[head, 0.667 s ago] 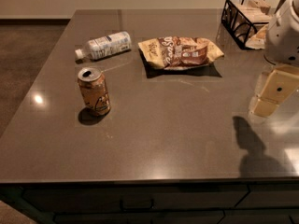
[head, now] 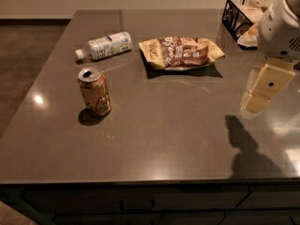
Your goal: Move orange can near blue plastic bottle
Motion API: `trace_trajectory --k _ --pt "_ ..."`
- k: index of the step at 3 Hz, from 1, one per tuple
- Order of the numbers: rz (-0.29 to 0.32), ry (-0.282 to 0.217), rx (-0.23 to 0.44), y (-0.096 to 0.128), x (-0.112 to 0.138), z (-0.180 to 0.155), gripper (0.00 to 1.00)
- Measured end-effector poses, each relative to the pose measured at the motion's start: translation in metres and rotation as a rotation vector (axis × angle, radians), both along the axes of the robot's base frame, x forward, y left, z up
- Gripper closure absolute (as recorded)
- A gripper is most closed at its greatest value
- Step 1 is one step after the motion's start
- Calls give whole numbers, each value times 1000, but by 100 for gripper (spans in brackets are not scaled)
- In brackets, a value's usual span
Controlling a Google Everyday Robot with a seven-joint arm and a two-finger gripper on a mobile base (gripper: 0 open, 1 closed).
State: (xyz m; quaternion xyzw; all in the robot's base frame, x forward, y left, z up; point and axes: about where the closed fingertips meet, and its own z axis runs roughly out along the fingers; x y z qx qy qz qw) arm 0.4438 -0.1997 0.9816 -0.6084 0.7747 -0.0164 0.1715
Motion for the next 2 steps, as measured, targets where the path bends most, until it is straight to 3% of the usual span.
trace_trajectory --k 1,2 --pt "27 -15 112 33 11 4 0" --pt "60 -35 218 85 28 5 0"
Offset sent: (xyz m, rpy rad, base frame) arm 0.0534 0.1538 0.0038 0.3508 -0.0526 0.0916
